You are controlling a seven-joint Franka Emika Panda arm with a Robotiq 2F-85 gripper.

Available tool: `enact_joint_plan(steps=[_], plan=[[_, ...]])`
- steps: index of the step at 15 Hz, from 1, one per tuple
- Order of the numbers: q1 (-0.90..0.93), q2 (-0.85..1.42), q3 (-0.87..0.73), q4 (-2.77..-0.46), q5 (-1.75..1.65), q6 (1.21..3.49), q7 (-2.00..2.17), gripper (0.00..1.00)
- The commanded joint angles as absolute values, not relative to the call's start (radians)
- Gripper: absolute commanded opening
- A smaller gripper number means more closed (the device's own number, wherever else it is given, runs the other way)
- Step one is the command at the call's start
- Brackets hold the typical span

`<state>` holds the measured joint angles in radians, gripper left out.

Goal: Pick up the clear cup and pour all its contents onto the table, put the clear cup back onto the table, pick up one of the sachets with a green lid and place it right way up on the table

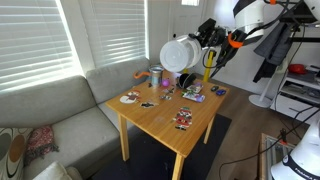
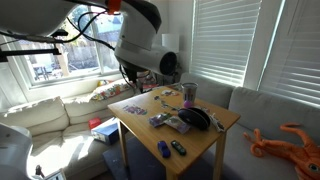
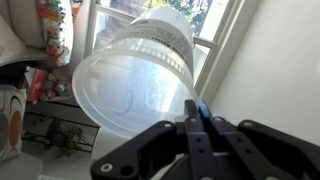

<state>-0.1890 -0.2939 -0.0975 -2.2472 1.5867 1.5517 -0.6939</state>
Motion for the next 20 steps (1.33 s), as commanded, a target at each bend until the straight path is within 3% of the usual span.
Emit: enact_joint_plan(steps=[1,20], plan=[[-0.168,-0.311,-0.046,-2.177,1.437,1.640,-0.669,0.01],[0.015,-0.249,0.034,-2.020,0.531,1.828,-0.711,0.01]])
